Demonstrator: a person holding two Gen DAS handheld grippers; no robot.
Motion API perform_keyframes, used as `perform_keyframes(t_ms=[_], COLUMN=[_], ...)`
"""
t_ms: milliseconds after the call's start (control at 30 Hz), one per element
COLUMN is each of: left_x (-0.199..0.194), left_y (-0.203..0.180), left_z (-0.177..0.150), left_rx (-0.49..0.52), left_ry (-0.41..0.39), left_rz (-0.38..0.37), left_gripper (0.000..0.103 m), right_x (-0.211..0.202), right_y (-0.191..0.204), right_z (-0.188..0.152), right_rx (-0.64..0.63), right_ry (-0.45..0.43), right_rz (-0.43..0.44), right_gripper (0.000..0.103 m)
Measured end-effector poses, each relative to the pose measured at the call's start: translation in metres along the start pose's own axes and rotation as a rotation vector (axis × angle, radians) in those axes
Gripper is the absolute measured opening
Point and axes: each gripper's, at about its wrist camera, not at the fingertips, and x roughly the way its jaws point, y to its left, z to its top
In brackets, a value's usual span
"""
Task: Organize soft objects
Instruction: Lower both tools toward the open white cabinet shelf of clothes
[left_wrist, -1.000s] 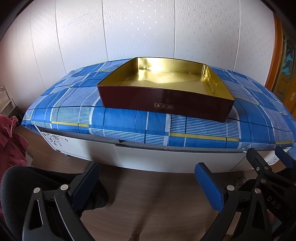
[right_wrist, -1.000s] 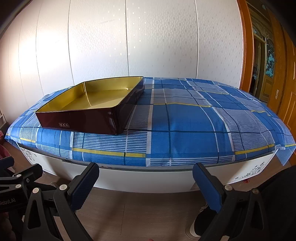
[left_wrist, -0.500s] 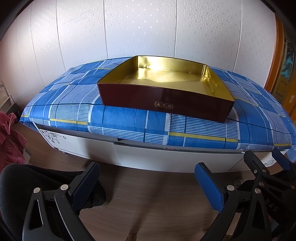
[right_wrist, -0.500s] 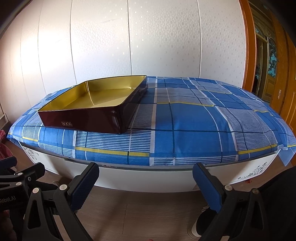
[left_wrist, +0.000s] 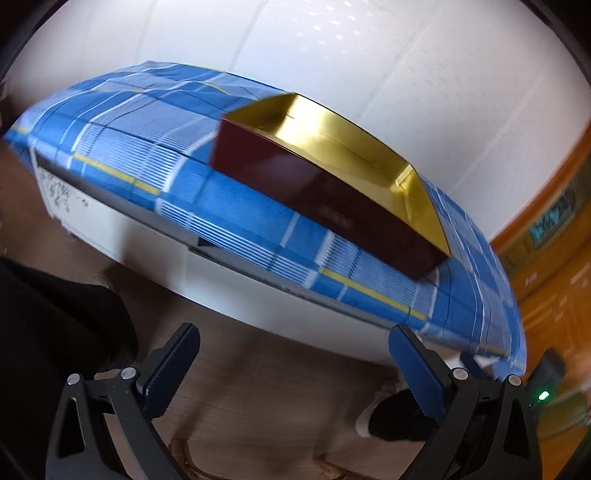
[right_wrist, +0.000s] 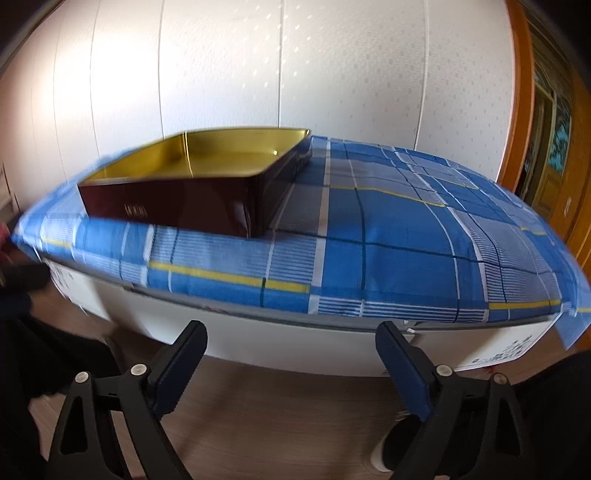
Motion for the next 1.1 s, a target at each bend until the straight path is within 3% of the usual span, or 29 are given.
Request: perform_keyframes(t_ms=[167,267,367,433,467,533,600,767,1000,1100], left_x=[0.0,0.008,0.007,0.006,0.008,0.021,0.037,0.072,0.106,0.113], left_y=[0.014,0.015,0.022,0.03,0.033,0.038,0.04,0.038,0.045,0.049], left_z=[0.012,0.018,0.019,0.023,0.026,0.031,0.031,0.026,0.011,0.006], left_rx=[-0.016,0.034,0.018,0.004,0.009,0.047,0.09,0.196,0.205,0.188], left_ry=[-0.032,-0.023,-0.027,-0.02,-0.01,0.017,0.065,0.15,0.251,0.266], left_rz=[0.086,0.148,0.125,0.104,0.116,0.177,0.241,0.269,0.292,0.306], left_gripper=[0.103,0.103,0.103,0.103,0.103,0.103,0.103,0.103,0.103,0.103], right_x=[0.032,0.049,0.073,0.101,0.112,0.134,0.154,0.182,0.202,0.196], right_y=[0.026,0.06,0.094,0.104,0.104,0.102,0.1,0.076,0.063,0.06], right_z=[-0.008,-0.022,-0.048,-0.064,-0.067,-0.072,-0.079,-0.085,-0.094,-0.104], right_rx=[-0.169,-0.404,-0.727,-0.881,-0.91,-0.969,-1.051,-1.155,-1.271,-1.347], right_ry=[0.128,0.175,0.214,0.245,0.259,0.278,0.29,0.25,0.257,0.22], right_rz=[0.088,0.101,0.058,-0.025,-0.057,-0.107,-0.157,-0.248,-0.219,-0.188], right_gripper=[0.066,0.064,0.063,0.062,0.062,0.046,0.045,0.045,0.049,0.051])
